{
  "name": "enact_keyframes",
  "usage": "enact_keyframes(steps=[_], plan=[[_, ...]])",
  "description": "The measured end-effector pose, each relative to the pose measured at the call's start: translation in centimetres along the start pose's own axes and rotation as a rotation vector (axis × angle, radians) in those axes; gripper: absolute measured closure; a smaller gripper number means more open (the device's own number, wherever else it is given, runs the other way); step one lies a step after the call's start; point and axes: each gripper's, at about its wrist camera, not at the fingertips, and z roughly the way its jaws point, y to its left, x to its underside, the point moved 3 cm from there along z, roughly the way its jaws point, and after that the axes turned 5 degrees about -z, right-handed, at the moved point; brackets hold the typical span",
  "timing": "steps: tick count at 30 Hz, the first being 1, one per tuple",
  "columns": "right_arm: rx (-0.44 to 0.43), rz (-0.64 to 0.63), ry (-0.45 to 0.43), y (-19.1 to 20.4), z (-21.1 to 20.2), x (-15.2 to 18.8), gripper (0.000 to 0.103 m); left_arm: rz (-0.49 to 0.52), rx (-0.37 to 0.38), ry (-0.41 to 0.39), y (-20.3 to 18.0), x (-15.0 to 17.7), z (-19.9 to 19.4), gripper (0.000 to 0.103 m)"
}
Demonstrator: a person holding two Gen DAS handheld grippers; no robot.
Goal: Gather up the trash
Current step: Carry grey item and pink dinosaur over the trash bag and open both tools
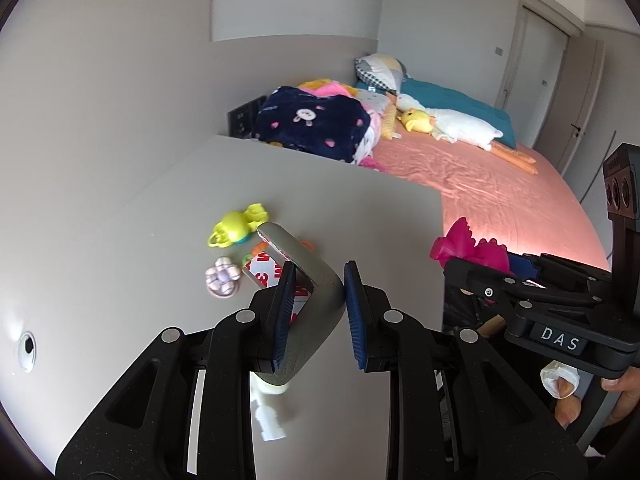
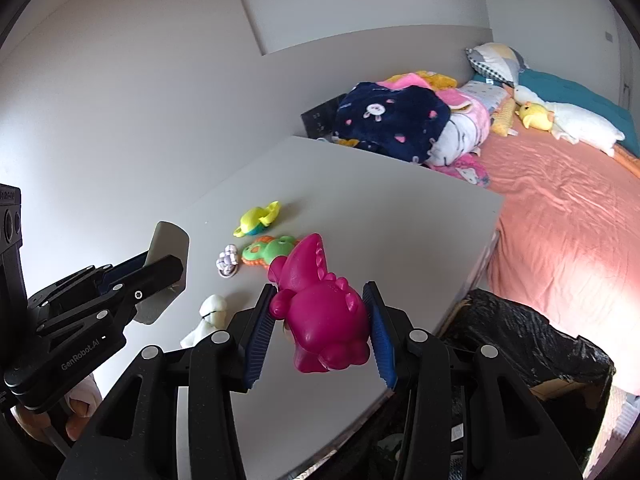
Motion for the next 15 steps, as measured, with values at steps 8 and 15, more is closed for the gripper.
enact_keyframes(steps=[8,15], plan=[[0.048,0.051,-0.028,-3.0,-2.3,0.7,0.057,0.053,0.053,0.002,-3.4,-0.5,0.7,0.078],[0.089,0.094,-0.047,-5.4,-4.0,1.5,0.057,0.106,0.098,0.009,-6.2,-0.5,1.1,0.078]])
